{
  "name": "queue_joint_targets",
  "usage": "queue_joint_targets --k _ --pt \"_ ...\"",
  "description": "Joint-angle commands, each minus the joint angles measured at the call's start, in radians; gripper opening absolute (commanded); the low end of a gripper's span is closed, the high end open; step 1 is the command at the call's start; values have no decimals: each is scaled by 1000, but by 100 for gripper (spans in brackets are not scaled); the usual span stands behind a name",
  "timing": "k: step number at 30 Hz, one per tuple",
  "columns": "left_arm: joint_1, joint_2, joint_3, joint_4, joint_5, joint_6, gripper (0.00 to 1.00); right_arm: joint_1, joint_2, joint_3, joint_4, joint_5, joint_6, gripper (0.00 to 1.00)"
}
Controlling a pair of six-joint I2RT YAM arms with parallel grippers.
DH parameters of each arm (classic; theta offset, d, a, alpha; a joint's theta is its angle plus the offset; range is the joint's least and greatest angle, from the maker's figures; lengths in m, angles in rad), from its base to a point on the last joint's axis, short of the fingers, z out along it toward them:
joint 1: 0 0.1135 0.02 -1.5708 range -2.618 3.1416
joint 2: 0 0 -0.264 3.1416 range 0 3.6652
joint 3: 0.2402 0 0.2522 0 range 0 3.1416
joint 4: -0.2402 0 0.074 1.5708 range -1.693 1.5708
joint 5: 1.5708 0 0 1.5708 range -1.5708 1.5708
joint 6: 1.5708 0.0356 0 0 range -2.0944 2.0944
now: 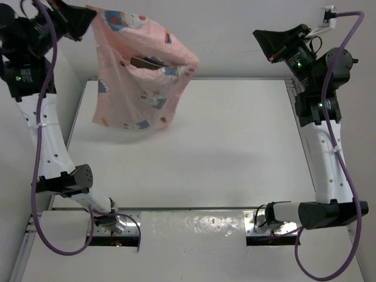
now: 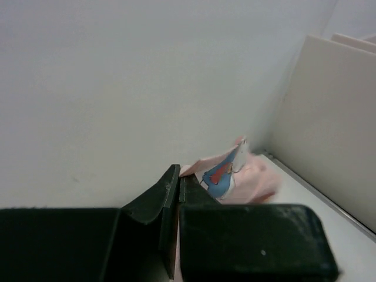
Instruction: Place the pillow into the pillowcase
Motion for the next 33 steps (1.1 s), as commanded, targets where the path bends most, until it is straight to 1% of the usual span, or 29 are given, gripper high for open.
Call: queue_joint_targets --k 1,2,4,5,6,7,8,9,10,11,12,13,14,15,17,18,19,21,22,23,25,27,28,29,30,31,33 --pt "-69 -22 -158 66 -35 -23 0 51 105 -48 59 -22 77 0" --pt "-98 -5 -178 6 -14 -5 0 63 119 -67 61 -51 85 0" --pt "-135 -2 -181 -46 0 29 0 129 127 -129 64 -69 41 0" --pt "-175 -23 -181 -56 -20 75 0 158 121 -164 47 -54 7 0" --pt "-187 -36 -167 -51 -64 98 0 204 116 -176 33 -40 -51 1" --pt "-195 -41 -145 -45 -76 112 0 224 118 -184 22 -36 -68 7" --pt "-201 -28 -67 -50 -86 132 0 237 119 -186 4 -39 -76 15" --pt "-203 -21 -31 -51 -93 138 0 261 124 -186 1 -43 -88 21" --pt "-203 -15 -5 -47 -101 144 0 272 126 -186 1 -48 -96 31" --pt "-204 -13 23 -36 -109 164 0 284 135 -177 -5 -51 -102 38" --pt "-203 -16 32 -30 -118 172 0 302 141 -167 -16 -62 -118 57" --pt "-203 -16 43 -28 -107 178 0 310 149 -157 -16 -74 -133 65" --pt "-201 -19 53 -27 -80 184 0 321 165 -134 -33 -88 -163 80" --pt "-201 -24 51 -22 -4 186 0 323 173 -121 -40 -115 -177 98" --pt "-198 -43 54 -5 75 202 0 324 195 -117 -51 -146 -235 99" --pt "-189 -54 60 7 144 204 0 321 201 -124 -53 -161 -249 99" --pt "-159 -67 67 22 179 196 0 318 202 -137 -33 -175 -260 99" --pt "-123 -85 57 126 268 108 0 286 211 -187 24 -224 -248 99" --pt "-94 -103 41 154 279 79 0 274 210 -209 53 -277 -233 99" --pt "-88 -116 2 198 291 46 0 257 207 -247 118 -307 -202 99" --pt "-79 -134 -38 243 308 14 0 237 179 -287 186 -357 -176 99" --pt "-79 -136 -74 268 318 -37 0 209 137 -362 190 -365 -181 99" --pt "-79 -136 -87 285 318 -57 0 200 76 -396 179 -364 -188 99" --pt "-82 -136 -109 304 321 -81 0 185 43 -466 168 -358 -220 99" --pt "-85 -136 -117 311 325 -87 0 177 8 -498 159 -353 -233 99" --pt "-95 -131 -126 315 327 -104 0 174 -50 -529 165 -350 -242 99" --pt "-111 -122 -126 317 328 -120 0 175 -94 -613 229 -358 -207 99"
